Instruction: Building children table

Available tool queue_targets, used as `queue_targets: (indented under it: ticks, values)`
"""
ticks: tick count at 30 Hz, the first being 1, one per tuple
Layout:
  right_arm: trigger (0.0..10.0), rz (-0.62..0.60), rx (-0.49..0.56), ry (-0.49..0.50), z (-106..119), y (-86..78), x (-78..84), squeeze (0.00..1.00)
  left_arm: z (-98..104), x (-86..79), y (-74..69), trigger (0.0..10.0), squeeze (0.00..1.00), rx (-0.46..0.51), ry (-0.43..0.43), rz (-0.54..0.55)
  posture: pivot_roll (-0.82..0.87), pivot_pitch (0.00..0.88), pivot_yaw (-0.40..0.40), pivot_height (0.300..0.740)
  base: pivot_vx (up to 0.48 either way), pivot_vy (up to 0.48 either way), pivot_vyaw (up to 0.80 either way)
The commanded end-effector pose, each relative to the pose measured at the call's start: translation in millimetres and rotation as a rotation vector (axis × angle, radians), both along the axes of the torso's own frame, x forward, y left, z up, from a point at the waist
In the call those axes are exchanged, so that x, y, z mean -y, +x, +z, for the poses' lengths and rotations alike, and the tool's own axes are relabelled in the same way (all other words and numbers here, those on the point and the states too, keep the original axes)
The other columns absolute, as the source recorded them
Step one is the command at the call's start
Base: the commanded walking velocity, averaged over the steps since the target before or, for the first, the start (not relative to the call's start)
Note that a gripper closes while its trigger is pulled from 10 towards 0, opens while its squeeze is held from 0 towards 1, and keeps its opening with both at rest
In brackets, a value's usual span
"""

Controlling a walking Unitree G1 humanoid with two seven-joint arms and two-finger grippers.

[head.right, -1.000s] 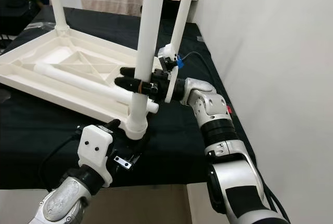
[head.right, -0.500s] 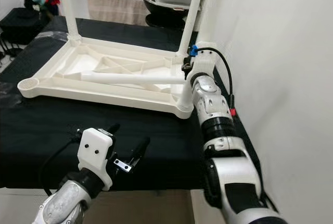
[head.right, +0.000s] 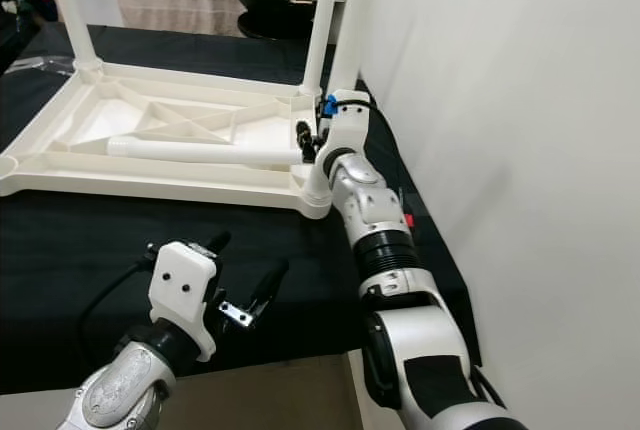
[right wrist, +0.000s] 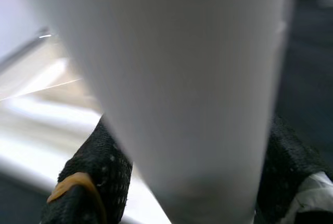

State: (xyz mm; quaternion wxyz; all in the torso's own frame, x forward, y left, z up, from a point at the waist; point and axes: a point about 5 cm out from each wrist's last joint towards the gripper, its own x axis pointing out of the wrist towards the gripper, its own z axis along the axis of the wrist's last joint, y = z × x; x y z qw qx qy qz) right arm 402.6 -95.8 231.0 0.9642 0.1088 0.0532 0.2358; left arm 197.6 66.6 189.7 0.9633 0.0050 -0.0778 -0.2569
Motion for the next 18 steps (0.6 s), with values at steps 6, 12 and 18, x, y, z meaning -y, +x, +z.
queue_targets:
  ticks: [6,12,18]
  values:
    - [10.0,0.751,0.238,0.020,27,-46.9,4.5,0.00,-4,8.3,-8.1,10.0,0.00,-0.034,-0.012,-0.074,0.06,0.126,-0.148,0.740,0.000,0.000,0.00]
    - [10.0,0.901,0.254,0.027,27,-58.7,8.1,0.00,-6,7.4,-8.3,10.0,0.00,-0.039,-0.010,-0.066,0.06,0.123,-0.146,0.740,0.000,0.000,0.00]
    - [0.0,0.875,0.251,0.009,23,-46.7,1.5,0.00,-5,7.0,-7.6,10.0,0.00,-0.034,-0.007,-0.060,0.07,0.117,-0.144,0.740,0.000,0.000,0.00]
